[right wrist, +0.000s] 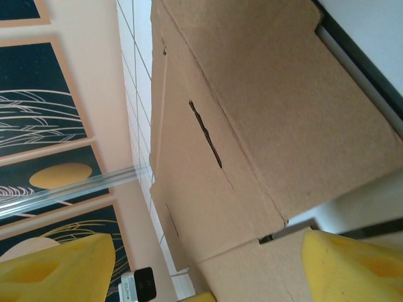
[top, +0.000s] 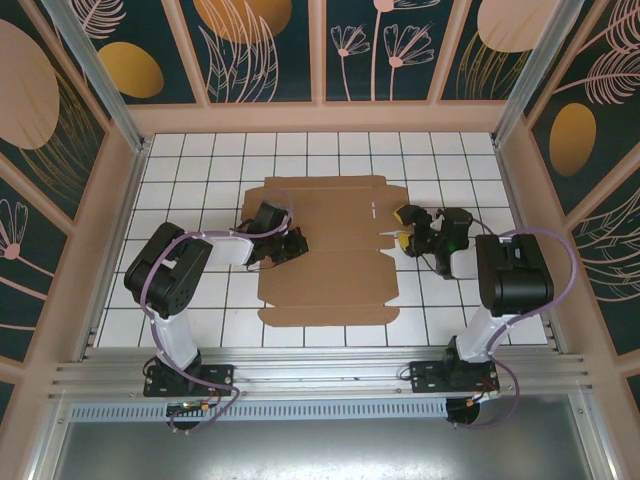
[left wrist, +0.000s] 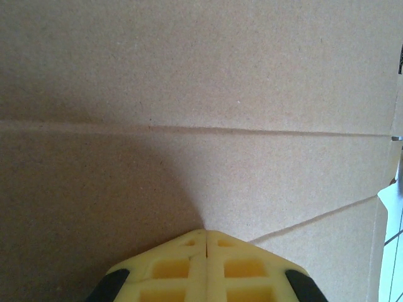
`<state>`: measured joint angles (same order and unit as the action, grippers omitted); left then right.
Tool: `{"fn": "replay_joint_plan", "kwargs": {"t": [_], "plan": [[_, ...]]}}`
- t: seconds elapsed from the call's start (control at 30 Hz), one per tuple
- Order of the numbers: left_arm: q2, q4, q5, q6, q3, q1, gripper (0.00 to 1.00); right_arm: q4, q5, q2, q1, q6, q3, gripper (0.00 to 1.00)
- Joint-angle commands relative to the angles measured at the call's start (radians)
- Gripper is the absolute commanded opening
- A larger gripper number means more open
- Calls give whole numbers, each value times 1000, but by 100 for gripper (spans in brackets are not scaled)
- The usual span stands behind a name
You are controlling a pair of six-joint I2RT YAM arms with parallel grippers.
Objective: Fold the paper box
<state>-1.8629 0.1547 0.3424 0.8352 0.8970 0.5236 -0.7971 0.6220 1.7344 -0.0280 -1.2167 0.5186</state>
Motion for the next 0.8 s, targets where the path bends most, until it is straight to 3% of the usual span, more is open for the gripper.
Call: {"fn": "replay_joint_plan", "kwargs": {"t": [0.0, 0.3, 0.4, 0.53, 0.77], "plan": [[-28, -107, -70, -39, -10, -5, 0, -119, -14, 49, -11, -61, 17, 78], [-36, -113, -74, -48, -6, -5, 0, -399, -115, 110, -15, -193, -58, 78], [-32, -120, -78, -52, -4, -5, 0, -286, -144, 90, -22, -142, -40, 77], [-28, -127, -84, -57, -1, -6, 0, 128, -246, 9, -57, 53, 63, 79], [-32, -126, -82, -57, 2, -5, 0, 166, -265, 24, -71, 34, 83, 80]]}}
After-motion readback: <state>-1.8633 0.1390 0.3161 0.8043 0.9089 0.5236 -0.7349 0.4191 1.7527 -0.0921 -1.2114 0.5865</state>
